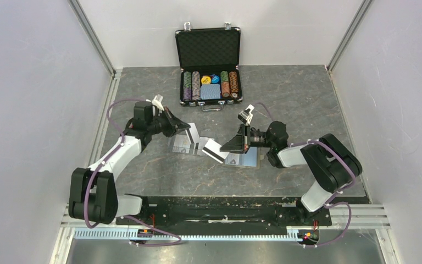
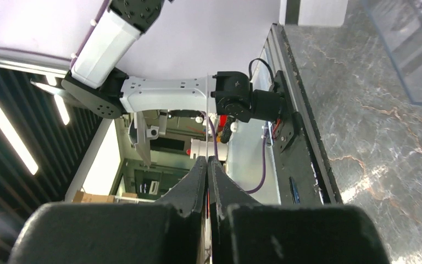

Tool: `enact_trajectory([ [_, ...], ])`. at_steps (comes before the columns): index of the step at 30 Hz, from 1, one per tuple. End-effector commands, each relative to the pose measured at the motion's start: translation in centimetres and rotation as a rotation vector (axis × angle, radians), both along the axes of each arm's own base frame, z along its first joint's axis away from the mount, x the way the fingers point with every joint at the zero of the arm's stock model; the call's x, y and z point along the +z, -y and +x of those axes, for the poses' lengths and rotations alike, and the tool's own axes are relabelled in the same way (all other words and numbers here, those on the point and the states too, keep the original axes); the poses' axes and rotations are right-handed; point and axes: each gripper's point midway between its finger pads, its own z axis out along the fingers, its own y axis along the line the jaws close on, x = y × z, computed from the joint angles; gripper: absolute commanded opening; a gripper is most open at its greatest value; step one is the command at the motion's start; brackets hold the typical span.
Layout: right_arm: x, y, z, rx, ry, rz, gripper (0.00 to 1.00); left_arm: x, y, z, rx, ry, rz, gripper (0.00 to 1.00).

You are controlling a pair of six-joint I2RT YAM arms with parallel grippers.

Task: Put the credit cards into the card holder
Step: Place the credit card in the storage box.

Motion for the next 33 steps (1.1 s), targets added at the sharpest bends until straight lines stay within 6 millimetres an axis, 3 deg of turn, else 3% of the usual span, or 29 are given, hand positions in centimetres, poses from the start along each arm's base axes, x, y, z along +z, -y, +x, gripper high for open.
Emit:
enact_trajectory([
  [1, -0.4, 0.9, 1.1, -0.061, 0.076, -0.050, 0.00, -3.8, -0.6, -0.7, 0.041, -0.039, 0.067, 0.02],
  [4, -2.3, 1.4, 2.0, -0.080, 0.085, -0.170, 0.00, -5.5, -0.9, -0.7, 0.092, -0.067, 0.064, 0.02],
  [8, -4.7, 2.6, 3.0, -0.098, 0.128, -0.337, 0.00, -6.2, -1.0, -0.1, 0.127, -0.082, 0.050, 0.02],
  [19, -7.6, 6.7, 3.8, -0.214, 0.123, -0.478, 0.00, -7.7, -1.1, 1.4, 0.185, -0.146, 0.049, 0.03],
  [21, -8.0, 7.3, 3.9, -0.227, 0.125, -0.505, 0.00, -7.7, -1.1, 1.6, 0.192, -0.152, 0.045, 0.10],
  [27, -9.0, 8.4, 4.1, -0.263, 0.128, -0.561, 0.00, -6.1, -0.6, 1.8, 0.158, -0.110, 0.086, 0.49],
  [31, -9.2, 9.1, 4.3, -0.298, 0.141, -0.578, 0.00, -3.5, -0.2, 1.3, 0.129, -0.046, 0.161, 0.57],
  [33, -8.9, 9.4, 4.5, -0.324, 0.152, -0.574, 0.00, -2.0, 1.1, 0.8, 0.091, -0.003, 0.170, 0.58],
])
